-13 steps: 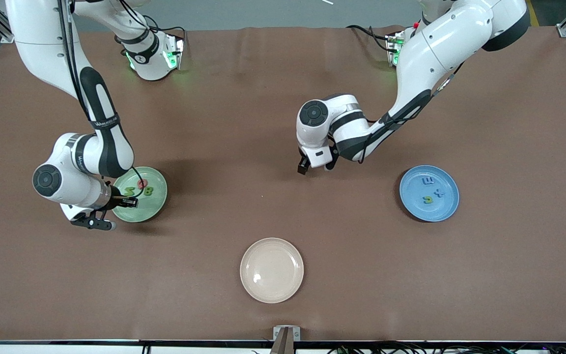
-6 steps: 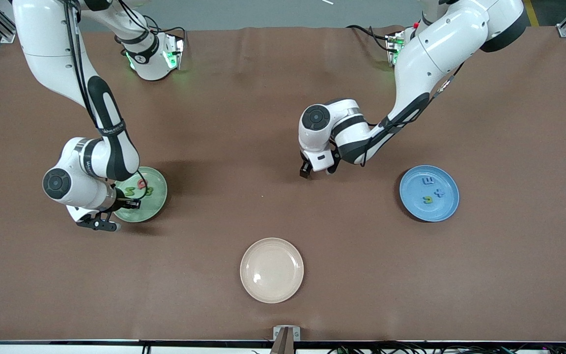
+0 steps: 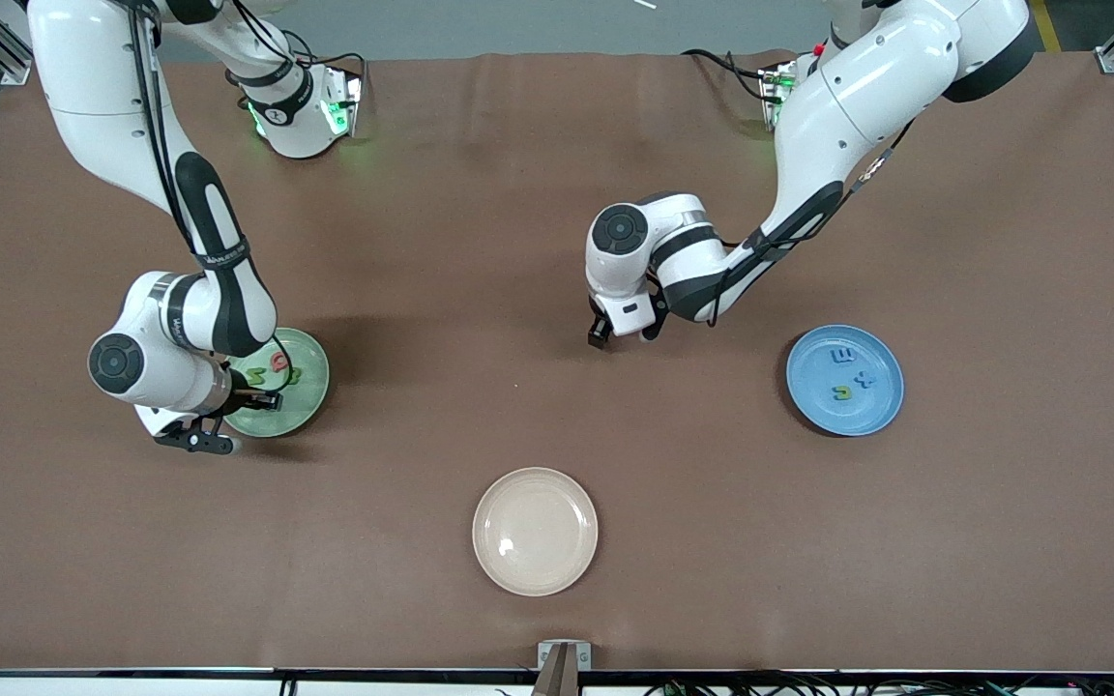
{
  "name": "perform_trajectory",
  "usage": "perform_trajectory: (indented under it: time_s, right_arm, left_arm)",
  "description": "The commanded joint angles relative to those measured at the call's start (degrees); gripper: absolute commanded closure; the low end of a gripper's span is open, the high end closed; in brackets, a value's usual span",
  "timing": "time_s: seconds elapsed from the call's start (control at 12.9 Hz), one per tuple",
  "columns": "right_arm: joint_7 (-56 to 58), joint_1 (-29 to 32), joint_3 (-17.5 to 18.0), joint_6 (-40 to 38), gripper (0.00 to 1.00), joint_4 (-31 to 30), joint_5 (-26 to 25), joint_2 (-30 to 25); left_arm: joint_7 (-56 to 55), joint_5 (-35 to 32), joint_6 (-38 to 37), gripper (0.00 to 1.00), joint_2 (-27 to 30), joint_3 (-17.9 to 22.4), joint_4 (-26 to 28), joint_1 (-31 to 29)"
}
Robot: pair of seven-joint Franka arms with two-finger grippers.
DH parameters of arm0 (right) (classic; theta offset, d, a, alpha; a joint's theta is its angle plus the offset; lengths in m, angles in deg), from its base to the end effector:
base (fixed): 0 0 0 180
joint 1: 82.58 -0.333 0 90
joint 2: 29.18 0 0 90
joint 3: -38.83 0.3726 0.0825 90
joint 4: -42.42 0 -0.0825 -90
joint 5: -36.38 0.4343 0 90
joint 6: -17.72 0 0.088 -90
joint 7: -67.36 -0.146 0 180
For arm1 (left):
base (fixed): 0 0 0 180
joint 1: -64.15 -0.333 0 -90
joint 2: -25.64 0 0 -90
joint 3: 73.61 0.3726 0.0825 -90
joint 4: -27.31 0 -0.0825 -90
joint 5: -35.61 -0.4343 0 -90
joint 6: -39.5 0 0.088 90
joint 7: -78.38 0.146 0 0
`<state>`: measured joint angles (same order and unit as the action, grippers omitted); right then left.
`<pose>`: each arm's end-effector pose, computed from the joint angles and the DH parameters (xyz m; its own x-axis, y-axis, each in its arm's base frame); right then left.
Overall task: Sort upper and lower case letters into plates
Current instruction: 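Grasp the green q with the left gripper while the right gripper retracts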
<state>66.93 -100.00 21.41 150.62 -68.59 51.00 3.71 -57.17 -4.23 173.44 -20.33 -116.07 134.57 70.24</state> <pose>0.6580 0.0131 0.1539 0.9749 -0.1616 -0.1529 -0.1624 -0.9867 0.0075 0.4811 -0.4845 0.1322 0.4153 0.9096 -0.0141 0.9080 -0.4154 -0.0539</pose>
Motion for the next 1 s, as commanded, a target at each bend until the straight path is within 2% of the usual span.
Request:
perform_trajectory:
  time_s: [0.0,0.15,0.39,0.54,0.7,0.77,0.93]
  right_arm:
    - [-1.05,0.9,0.81,-6.05,0.0,0.18,0.84,-4.57]
    - [-2.46,0.64,0.72,-10.97,0.0,2.1,0.84,-6.59]
    - [-1.85,0.99,0.28,-23.08,0.0,8.24,-0.03,-9.67]
    - [-1.24,0.99,-1.91,-31.26,0.0,13.69,-2.56,-10.38]
    - [0.34,1.07,-2.18,-37.6,0.0,18.44,-6.7,-11.69]
    - [0.61,1.42,-2.7,-41.19,0.0,21.51,-7.24,-12.22]
    - [0.79,2.04,-3.41,-47.79,0.0,28.1,-7.42,-12.14]
  left_arm:
    - [-2.52,-0.42,0.97,0.27,0.53,0.71,0.67,0.93]
    - [-3.49,-0.42,0.97,0.4,0.53,0.71,0.75,1.46]
    - [-3.49,-0.51,0.97,0.61,0.53,0.71,0.67,1.37]
    - [-3.49,-0.86,0.97,0.71,0.53,0.79,0.58,1.37]
    - [-3.32,-0.86,0.97,0.79,0.61,0.79,0.58,1.37]
    - [-3.14,-0.86,0.88,0.83,0.61,0.79,0.49,1.29]
    - [-1.22,-0.86,0.09,0.83,1.49,0.71,0.14,0.59]
